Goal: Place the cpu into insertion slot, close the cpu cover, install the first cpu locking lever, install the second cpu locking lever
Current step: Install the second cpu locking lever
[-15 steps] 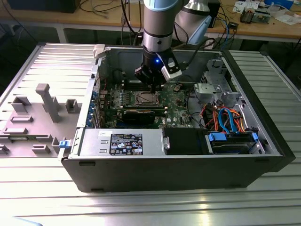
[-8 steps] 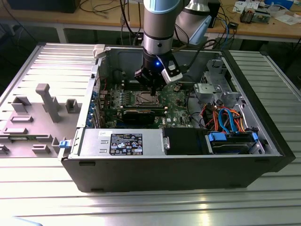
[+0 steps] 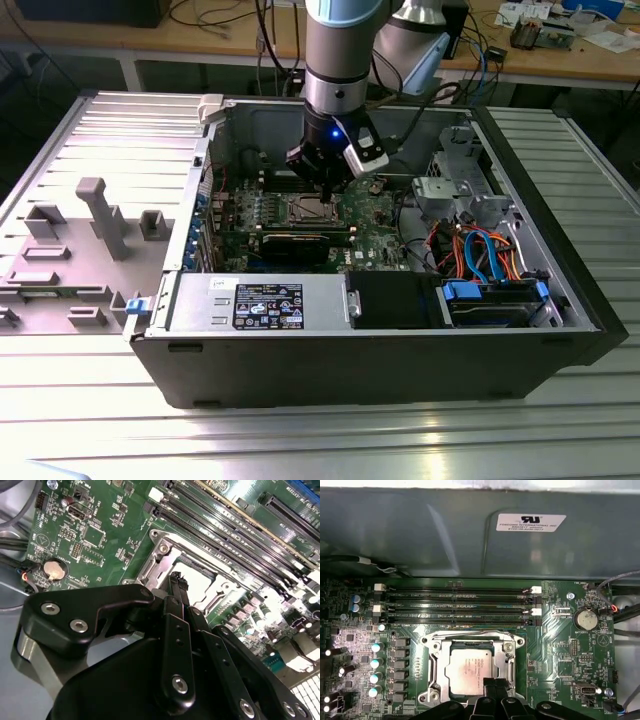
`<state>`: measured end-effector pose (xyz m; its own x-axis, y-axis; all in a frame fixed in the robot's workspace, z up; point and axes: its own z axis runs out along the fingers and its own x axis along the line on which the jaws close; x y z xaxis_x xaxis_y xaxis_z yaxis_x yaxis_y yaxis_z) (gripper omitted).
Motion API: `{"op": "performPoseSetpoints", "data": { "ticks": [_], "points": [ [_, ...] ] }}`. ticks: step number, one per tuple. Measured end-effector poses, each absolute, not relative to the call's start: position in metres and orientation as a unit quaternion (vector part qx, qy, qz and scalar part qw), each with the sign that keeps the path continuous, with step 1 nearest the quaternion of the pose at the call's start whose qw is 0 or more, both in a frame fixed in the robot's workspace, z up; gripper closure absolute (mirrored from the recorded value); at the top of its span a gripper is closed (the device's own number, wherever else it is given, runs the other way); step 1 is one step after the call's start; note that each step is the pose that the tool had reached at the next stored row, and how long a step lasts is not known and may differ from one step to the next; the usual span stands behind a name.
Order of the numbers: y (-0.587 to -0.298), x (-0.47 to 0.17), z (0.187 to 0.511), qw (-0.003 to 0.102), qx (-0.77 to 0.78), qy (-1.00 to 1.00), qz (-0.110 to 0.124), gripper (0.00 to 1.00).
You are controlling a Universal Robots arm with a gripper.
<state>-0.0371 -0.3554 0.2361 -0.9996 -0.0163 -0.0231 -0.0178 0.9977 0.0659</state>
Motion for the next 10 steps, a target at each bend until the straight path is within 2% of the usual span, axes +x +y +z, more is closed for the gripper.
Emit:
{"op": "performPoseSetpoints", "data": {
  "ticks": [5, 10],
  "points": [
    [-0.357, -0.037, 0.244, 0.011, -0.009, 0.999, 0.033, 0.89],
    [-0.375, -0.037, 0.244, 0.011, -0.009, 0.999, 0.037, 0.89]
  ]
}}
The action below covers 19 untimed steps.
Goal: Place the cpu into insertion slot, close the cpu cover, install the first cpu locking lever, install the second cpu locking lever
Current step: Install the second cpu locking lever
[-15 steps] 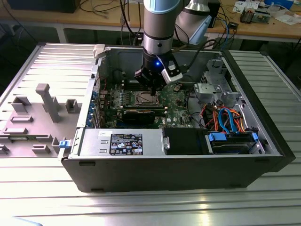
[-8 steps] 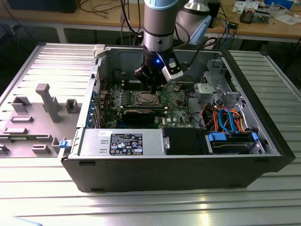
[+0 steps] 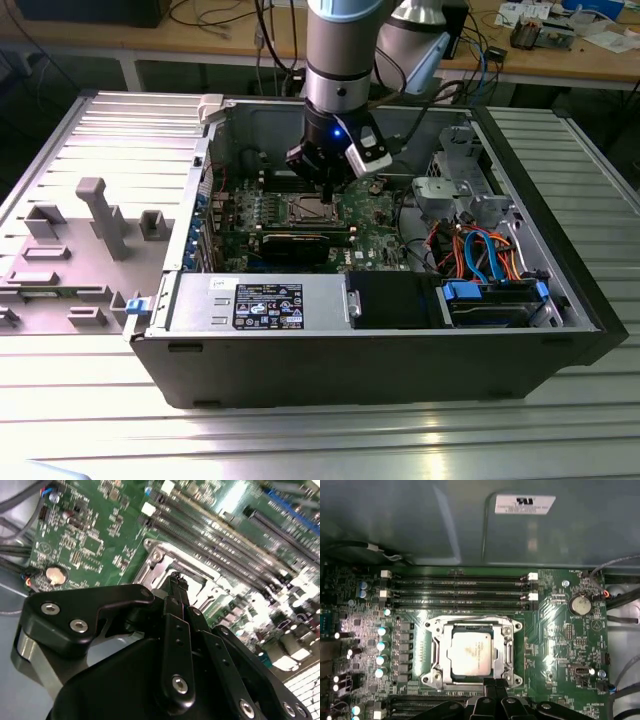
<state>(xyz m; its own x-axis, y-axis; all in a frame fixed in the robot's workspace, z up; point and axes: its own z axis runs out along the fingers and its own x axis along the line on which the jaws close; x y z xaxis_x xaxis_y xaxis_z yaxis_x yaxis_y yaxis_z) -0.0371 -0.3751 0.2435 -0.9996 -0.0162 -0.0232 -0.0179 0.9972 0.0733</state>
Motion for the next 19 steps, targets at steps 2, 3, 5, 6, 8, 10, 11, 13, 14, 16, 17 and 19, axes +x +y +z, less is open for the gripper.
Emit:
{"op": "performPoseSetpoints", "data": {
  "ticks": [2, 3, 5, 6, 8, 10, 11, 13, 14, 16, 17, 19],
  "points": [
    [-0.382, -0.037, 0.244, 0.011, -0.008, 0.999, 0.048, 0.89],
    [-0.383, -0.037, 0.243, 0.011, -0.008, 0.998, 0.054, 0.89],
    [-0.384, -0.037, 0.243, 0.007, -0.008, 0.998, 0.056, 0.89],
    [-0.385, -0.038, 0.243, 0.005, -0.007, 0.998, 0.056, 0.89],
    [-0.386, -0.039, 0.243, 0.002, -0.007, 0.998, 0.056, 0.89],
    [-0.389, -0.039, 0.242, 0.0, -0.007, 0.998, 0.056, 0.89],
    [-0.39, -0.039, 0.242, 0.0, -0.007, 0.998, 0.056, 0.89],
    [-0.393, -0.039, 0.241, -0.002, -0.007, 0.998, 0.056, 0.89],
    [-0.393, -0.039, 0.241, -0.002, -0.007, 0.998, 0.056, 0.89],
    [-0.393, -0.039, 0.241, -0.002, -0.007, 0.998, 0.056, 0.89],
    [-0.393, -0.039, 0.241, -0.002, -0.007, 0.998, 0.056, 0.89],
    [-0.393, -0.039, 0.241, -0.002, -0.007, 0.998, 0.056, 0.89]
  ]
}}
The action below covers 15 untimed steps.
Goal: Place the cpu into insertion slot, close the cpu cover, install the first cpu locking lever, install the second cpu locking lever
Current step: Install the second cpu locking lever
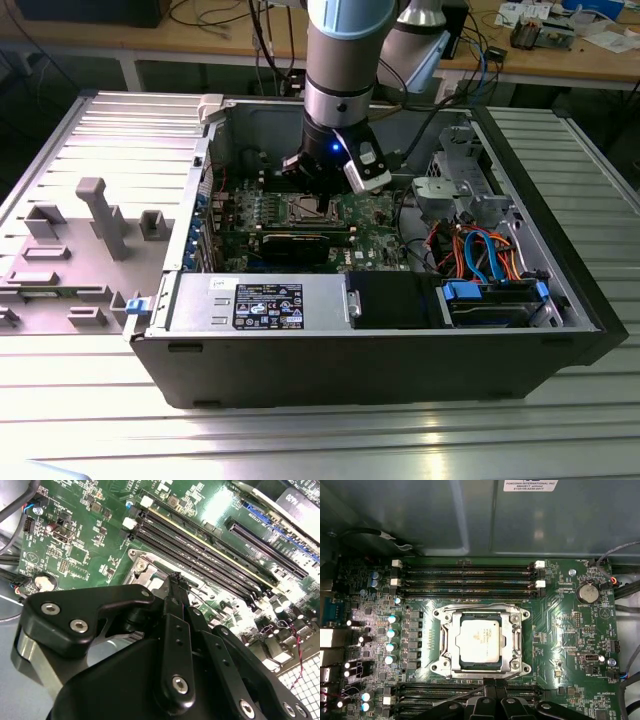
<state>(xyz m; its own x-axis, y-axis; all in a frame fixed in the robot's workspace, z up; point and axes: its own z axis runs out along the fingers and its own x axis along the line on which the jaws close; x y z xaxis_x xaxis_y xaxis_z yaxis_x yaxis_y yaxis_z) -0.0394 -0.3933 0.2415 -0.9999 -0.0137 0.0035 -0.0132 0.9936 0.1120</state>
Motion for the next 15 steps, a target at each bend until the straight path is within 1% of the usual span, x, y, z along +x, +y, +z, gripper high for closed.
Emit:
{"op": "performPoseSetpoints", "data": {
  "ticks": [9, 10, 11, 13, 15],
  "points": [
    [-0.3936, -0.0394, 0.2415, 0.002, 0.007, -0.998, -0.056, 0.89],
    [-0.3936, -0.0393, 0.2413, 0.004, 0.006, -0.998, -0.056, 0.89],
    [-0.3939, -0.0393, 0.2411, 0.013, 0.006, -0.998, -0.056, 0.89],
    [-0.3969, -0.0394, 0.2403, 0.026, 0.005, -0.998, -0.056, 0.89],
    [-0.4014, -0.0407, 0.2391, 0.028, 0.005, -0.998, -0.058, 0.89]
  ]
}}
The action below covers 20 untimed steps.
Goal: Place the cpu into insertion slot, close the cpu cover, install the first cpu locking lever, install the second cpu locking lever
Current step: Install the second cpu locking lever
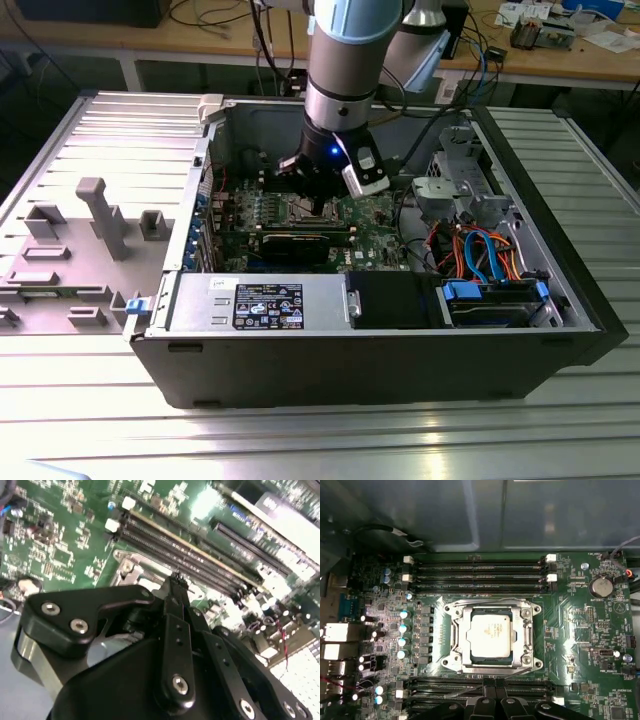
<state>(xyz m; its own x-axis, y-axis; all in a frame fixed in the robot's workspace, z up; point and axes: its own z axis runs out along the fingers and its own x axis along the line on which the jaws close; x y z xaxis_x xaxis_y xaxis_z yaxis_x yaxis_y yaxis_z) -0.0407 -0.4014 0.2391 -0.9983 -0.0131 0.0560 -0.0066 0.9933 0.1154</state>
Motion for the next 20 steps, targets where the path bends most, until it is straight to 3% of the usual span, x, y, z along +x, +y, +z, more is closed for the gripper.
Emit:
{"op": "performPoseSetpoints", "data": {
  "ticks": [20],
  "points": [
    [-0.407, -0.076, 0.217, 0.029, 0.021, -0.996, -0.085, 0.89]
  ]
}}
